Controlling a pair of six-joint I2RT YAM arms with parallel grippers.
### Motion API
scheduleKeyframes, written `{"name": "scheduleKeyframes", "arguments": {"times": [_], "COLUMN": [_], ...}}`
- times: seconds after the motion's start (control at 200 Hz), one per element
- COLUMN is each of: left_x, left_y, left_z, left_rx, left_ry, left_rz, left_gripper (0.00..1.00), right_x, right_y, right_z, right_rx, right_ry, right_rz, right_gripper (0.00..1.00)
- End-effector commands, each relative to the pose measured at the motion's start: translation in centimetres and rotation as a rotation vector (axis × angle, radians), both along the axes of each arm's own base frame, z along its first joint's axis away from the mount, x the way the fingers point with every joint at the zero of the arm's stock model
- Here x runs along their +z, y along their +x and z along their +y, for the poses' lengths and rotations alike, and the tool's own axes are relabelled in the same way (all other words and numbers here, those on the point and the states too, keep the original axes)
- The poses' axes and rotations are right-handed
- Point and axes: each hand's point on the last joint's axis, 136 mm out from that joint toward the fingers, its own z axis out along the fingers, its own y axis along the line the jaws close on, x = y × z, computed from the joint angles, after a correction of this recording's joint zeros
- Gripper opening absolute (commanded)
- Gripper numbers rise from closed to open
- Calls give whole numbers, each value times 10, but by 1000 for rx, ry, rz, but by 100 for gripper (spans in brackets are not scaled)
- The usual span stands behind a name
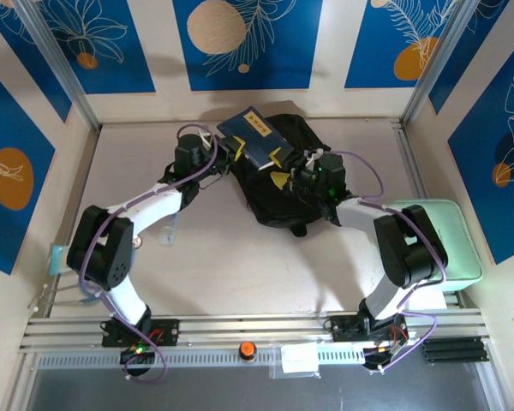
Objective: Pack the student bag
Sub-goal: Pass the book.
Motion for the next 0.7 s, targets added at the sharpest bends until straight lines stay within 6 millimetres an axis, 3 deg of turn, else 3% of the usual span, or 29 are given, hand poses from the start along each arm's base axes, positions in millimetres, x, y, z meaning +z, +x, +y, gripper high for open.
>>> {"name": "scheduleKeyframes", "arguments": {"times": [0.0, 0.23, 0.525, 0.69], "left_x": [38, 30, 21, 15], "left_y": [-8, -8, -5, -7], "left_z": [-3, -2, -2, -2], "left_rx": [3, 19, 23, 5], "left_ry": [-74, -72, -57, 12], "left_rz": [-91, -74, -66, -75], "left_gripper": [0, 0, 0, 19], "right_x": [23, 19, 13, 9], "right_y": [10, 17, 13, 9], "right_z": [7, 12, 7, -4], "right_rx": [-1, 16, 38, 22], "right_ry": [66, 101, 70, -5], "right_rz": [-76, -72, -42, -19], "right_gripper": [72, 60, 26, 7]}}
